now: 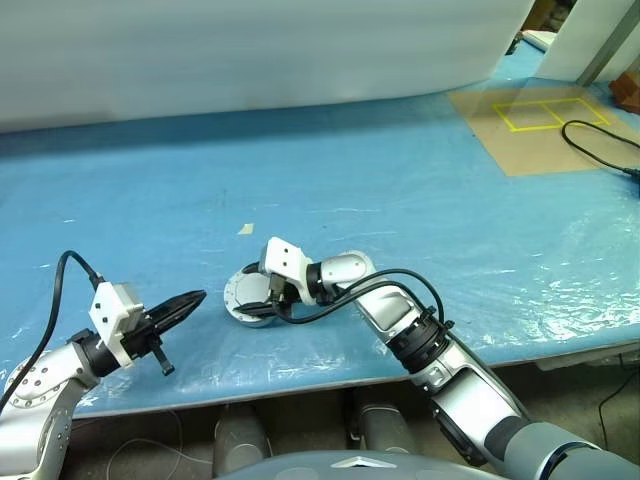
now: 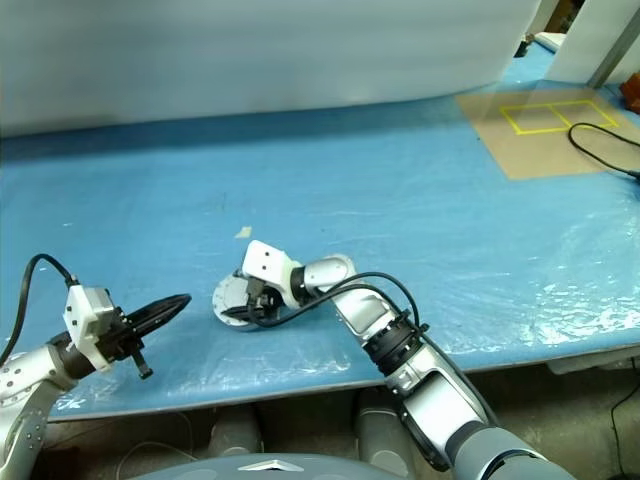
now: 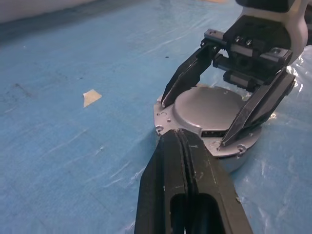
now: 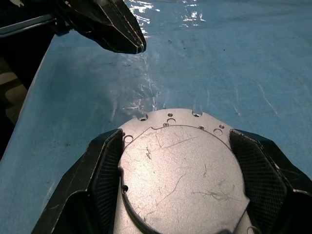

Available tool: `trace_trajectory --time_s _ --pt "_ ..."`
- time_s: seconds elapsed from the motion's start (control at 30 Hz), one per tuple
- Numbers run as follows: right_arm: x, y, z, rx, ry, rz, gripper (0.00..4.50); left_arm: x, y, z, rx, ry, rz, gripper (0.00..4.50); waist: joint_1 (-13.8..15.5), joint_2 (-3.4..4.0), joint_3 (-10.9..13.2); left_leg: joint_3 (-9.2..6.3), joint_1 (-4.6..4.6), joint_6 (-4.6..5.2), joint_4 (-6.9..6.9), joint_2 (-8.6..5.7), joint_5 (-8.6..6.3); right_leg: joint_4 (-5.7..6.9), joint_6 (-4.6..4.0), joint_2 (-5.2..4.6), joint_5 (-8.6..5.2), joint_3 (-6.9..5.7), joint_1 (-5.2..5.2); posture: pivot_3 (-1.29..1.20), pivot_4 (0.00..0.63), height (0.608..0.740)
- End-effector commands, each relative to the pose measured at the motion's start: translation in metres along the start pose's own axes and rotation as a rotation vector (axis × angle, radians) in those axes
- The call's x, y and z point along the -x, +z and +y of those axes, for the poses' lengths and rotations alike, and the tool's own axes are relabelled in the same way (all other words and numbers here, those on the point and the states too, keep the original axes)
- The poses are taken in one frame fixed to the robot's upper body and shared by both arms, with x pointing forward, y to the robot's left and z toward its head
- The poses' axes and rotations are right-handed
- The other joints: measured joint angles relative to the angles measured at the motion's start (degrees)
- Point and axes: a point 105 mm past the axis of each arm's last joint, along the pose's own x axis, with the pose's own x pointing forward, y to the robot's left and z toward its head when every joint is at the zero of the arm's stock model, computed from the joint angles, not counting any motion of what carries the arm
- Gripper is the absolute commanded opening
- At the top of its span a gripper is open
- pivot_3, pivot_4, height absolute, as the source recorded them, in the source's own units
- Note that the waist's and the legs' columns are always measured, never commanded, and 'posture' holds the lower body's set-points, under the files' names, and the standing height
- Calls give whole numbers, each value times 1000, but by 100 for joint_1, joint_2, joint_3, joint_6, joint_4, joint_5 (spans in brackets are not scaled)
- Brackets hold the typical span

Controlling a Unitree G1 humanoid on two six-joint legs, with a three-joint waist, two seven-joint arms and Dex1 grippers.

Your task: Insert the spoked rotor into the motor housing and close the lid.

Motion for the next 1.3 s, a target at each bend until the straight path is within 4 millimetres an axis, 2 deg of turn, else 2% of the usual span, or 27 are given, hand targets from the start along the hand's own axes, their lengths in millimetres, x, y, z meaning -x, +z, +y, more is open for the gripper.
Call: trace_trajectory --time_s 0.03,0.17,0.33,0.57,1.0,1.17,1.3 --pt "-4 -18 6 -59 11 73 3147 2 -1 2 -28 -1 -22 0 0 0 0 0 1 0 0 0 0 0 0 0 0 0 0 0 150 740" --pt "-5 -18 6 -100 4 65 3147 2 -7 3 -26 -2 -25 0 -2 1 -2 0 5 0 0 0 0 4 0 0 0 1 1 0 150 740" --pt "-6 -12 8 -39 -2 23 3147 2 -12 4 -27 -5 -30 0 -2 0 -3 0 9 0 0 0 0 5 0 -1 0 3 3 0 150 740" --pt "-9 -19 -2 -32 -70 38 3147 -8 -6 3 -33 -17 -47 0 -28 0 -3 0 13 0 -1 1 0 10 -1 0 0 5 2 0 150 740" --pt "-10 -25 -4 71 -88 70 3147 -23 12 0 -35 -31 -70 0 -29 1 -3 -2 22 1 -1 0 -1 16 -9 3 5 8 3 0 150 740" --pt "-9 -33 -5 54 -85 130 3147 -27 18 0 -35 -31 -72 0 -29 3 -4 -2 22 1 -1 0 -1 16 -9 3 6 8 3 0 150 740" --pt "-9 -45 1 -87 -42 186 3147 -29 20 0 -34 -32 -73 0 -26 19 -14 -2 26 2 -1 -1 -1 17 -9 2 6 8 7 0 150 740"
